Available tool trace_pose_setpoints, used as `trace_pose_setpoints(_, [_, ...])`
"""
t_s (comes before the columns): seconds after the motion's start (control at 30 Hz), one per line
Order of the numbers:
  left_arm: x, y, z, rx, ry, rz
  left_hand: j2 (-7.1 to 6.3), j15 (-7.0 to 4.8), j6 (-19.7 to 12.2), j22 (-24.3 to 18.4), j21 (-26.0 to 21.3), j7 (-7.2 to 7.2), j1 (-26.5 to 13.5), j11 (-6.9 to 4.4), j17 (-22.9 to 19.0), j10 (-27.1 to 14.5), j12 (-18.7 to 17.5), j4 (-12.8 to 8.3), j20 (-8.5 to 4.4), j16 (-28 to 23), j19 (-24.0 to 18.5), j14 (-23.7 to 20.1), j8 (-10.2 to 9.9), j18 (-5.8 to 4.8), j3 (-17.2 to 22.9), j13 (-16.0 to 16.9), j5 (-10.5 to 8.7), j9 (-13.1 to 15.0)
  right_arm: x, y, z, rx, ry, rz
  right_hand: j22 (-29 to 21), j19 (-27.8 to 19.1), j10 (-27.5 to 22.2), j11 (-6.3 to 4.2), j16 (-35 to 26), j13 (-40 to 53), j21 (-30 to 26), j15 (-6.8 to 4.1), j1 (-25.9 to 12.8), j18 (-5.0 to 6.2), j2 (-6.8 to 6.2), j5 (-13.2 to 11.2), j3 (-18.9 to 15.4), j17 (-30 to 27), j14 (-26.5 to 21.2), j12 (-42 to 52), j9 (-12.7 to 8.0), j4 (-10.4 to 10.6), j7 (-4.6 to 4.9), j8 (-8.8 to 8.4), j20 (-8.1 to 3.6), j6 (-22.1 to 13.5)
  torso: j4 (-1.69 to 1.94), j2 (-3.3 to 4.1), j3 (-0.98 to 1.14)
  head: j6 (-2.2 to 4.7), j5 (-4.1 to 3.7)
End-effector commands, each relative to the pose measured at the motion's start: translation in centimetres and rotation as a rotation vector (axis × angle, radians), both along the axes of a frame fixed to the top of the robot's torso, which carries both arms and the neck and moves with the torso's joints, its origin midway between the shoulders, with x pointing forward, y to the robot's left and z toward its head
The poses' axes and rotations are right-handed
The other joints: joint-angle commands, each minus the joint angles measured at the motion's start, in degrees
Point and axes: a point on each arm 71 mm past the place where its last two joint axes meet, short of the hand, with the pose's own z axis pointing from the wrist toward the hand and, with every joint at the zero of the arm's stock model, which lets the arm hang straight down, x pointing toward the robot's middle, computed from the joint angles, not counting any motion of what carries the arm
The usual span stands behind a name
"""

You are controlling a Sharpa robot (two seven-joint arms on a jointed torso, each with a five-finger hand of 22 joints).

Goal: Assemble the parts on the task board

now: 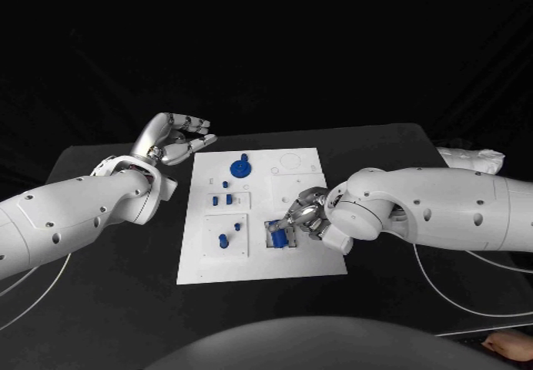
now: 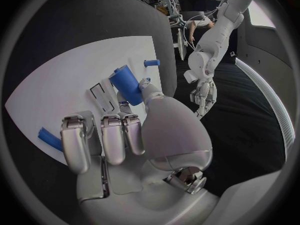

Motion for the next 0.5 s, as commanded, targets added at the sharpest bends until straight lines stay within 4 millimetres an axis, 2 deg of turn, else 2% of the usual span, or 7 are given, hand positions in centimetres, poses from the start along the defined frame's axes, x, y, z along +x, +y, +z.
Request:
trace_pose_setpoints(0.03, [-0.04, -0.16, 0.04, 0.001, 0.001, -0.014, 0.20, -0.15, -0.1, 15.1, 0.1, 0.07, 0.2, -0.15, 8.2, 0.0, 0.0, -0.1, -0.48, -0.4, 6.0, 3.6, -0.2, -0.43, -0.4, 0.0, 0.10, -0.1, -0.07, -0.18, -0.31, -0.040, 0.002, 0.003, 15.1, 6.1, 5.9, -0.17, 0.2, 15.1, 0.3, -0.24, -0.4, -0.38, 0.68, -0.6, 3.4, 15.1, 6.1, 0.2, -0.1, -3.0, -4.60, -0.53, -0.46, 6.2, 0.01, -0.02, 0.00, 0.01, 0.06])
trace_pose_setpoints(0.27, [-0.05, -0.13, 0.04, 0.001, 0.001, -0.013, 0.20, -0.15, -0.1, 15.1, 0.1, 0.07, 0.2, -0.15, 8.2, 0.0, 0.0, -0.1, -0.48, -0.4, 6.0, 3.6, -0.2, -0.43, -0.4, 0.0, 0.10, -0.1, -0.08, 0.12, -0.30, -0.063, -0.009, 0.022, 15.1, 6.1, 5.9, 0.19, 0.2, 15.1, 0.3, 0.00, -2.4, -0.38, -0.76, -2.1, 1.8, 15.1, 6.1, 0.2, -0.7, -1.7, -4.18, -1.87, -0.30, 6.1, 0.01, 0.01, 0.00, 0.01, 0.14])
trace_pose_setpoints(0.5, [-0.04, -0.16, 0.03, 0.001, 0.001, -0.014, 0.20, -0.15, -0.1, 15.1, 0.1, 0.07, 0.2, -0.15, 8.2, 0.0, 0.0, -0.1, -0.48, -0.4, 6.0, 3.6, -0.2, -0.43, -0.4, 0.0, 0.10, -0.1, -0.08, 0.26, -0.28, -0.095, -0.026, 0.037, 15.1, 6.1, 5.9, 0.37, 0.2, 15.1, 0.3, 0.11, -3.2, -0.38, -1.30, -3.7, 0.9, 15.1, 6.1, 0.2, -1.0, -1.3, -3.97, -2.61, -0.18, 6.1, 0.00, -0.02, -0.02, 0.01, 0.18])
